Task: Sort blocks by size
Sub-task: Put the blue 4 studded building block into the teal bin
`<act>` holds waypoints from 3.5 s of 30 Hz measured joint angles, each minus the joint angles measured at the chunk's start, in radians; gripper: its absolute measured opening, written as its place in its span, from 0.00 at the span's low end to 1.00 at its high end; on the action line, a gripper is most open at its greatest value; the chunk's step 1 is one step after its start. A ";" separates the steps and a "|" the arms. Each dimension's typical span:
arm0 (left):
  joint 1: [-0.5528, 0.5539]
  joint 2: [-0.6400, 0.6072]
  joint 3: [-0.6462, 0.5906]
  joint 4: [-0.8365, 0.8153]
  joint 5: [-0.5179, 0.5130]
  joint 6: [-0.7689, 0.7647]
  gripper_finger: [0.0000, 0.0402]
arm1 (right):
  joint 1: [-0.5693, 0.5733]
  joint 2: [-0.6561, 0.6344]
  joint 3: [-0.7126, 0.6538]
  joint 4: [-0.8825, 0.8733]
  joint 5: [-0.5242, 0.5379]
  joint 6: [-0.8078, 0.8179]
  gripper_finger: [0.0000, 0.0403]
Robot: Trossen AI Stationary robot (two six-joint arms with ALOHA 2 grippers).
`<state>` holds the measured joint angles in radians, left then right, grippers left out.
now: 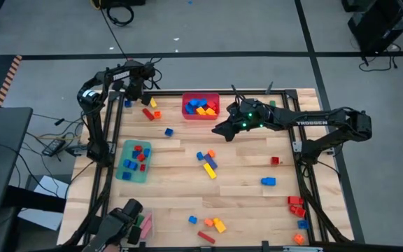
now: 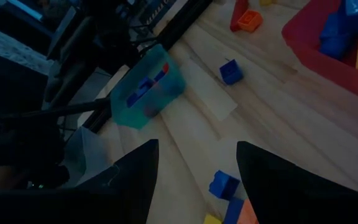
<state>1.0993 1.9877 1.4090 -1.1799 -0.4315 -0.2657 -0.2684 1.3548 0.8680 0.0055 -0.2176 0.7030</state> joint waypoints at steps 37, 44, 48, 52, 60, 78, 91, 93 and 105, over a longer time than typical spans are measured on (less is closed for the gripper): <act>-0.128 -0.006 0.174 -0.080 0.105 -0.201 0.00 | -0.008 0.000 0.000 -0.024 -0.044 -0.007 0.57; -0.097 -0.007 0.111 -0.023 0.112 -0.227 0.00 | -0.008 0.000 0.000 -0.025 -0.082 -0.007 0.57; -0.061 -0.007 0.049 0.005 0.112 -0.234 0.00 | -0.008 0.000 0.000 -0.028 -0.091 -0.007 0.57; -0.042 -0.007 -0.018 0.055 0.108 -0.236 0.00 | -0.015 0.000 0.000 -0.032 -0.092 -0.010 0.57; -0.031 -0.008 -0.014 0.059 0.104 -0.235 0.00 | -0.043 0.000 0.000 -0.039 -0.098 -0.015 0.57; -0.027 -0.011 0.008 0.043 0.090 -0.236 0.00 | -0.057 0.000 0.000 -0.048 -0.121 -0.018 0.57; -0.026 -0.011 0.008 0.080 -0.012 -0.211 0.00 | -0.076 0.000 0.000 -0.048 -0.141 0.012 0.57; -0.026 -0.011 0.008 0.089 -0.013 -0.202 0.00 | -0.076 0.000 0.000 -0.047 -0.142 0.012 0.57; 0.013 -0.006 0.008 0.088 -0.006 -0.146 0.00 | -0.078 0.000 0.000 -0.044 -0.141 0.028 0.57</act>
<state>1.1127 1.9812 1.4174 -1.0915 -0.4378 -0.4113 -0.3461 1.3548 0.8680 -0.0388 -0.3588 0.7307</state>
